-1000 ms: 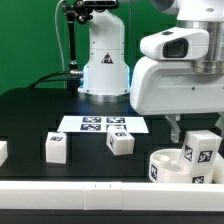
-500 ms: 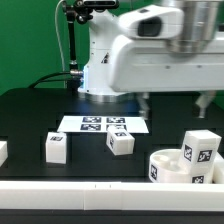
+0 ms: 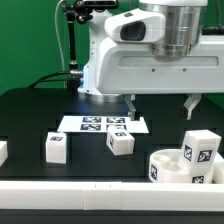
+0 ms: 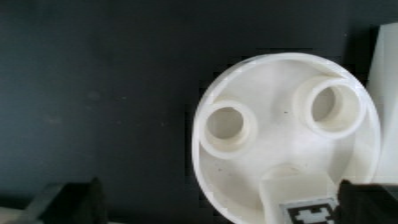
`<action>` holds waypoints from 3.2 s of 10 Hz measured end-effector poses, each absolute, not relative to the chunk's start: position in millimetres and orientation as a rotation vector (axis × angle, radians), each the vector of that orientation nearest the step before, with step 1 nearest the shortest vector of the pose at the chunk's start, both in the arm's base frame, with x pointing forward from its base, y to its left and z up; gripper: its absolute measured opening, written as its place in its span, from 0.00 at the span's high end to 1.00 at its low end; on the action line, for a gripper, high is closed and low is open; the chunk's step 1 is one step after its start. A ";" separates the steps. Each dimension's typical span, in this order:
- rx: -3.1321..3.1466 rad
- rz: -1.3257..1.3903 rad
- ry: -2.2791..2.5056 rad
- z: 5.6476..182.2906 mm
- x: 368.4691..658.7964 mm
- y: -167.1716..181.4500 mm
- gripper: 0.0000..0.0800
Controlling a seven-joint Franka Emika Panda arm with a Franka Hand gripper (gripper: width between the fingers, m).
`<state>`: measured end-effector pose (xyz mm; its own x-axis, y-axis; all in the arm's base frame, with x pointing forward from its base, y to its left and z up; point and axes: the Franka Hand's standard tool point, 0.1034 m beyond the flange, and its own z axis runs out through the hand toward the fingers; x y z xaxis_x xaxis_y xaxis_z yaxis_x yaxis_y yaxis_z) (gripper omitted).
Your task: Assemble stool
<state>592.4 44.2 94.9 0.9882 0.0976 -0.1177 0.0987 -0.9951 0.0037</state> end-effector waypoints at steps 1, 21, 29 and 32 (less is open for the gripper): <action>3.119 -0.207 0.120 87.0 585.1 40.1 0.19; 3.059 -0.619 0.066 61.7 549.5 -20.5 0.19; 2.766 -1.448 0.035 44.9 509.2 -14.8 0.19; 2.777 -1.440 0.011 35.6 508.6 -11.1 0.19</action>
Offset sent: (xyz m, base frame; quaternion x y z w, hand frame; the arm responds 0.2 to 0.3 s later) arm -0.0360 -0.0430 0.0017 -0.0275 -0.0049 -0.0001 0.9996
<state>508.6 -11.1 35.6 0.5764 -0.0003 -0.8172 0.0122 -0.9999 0.0090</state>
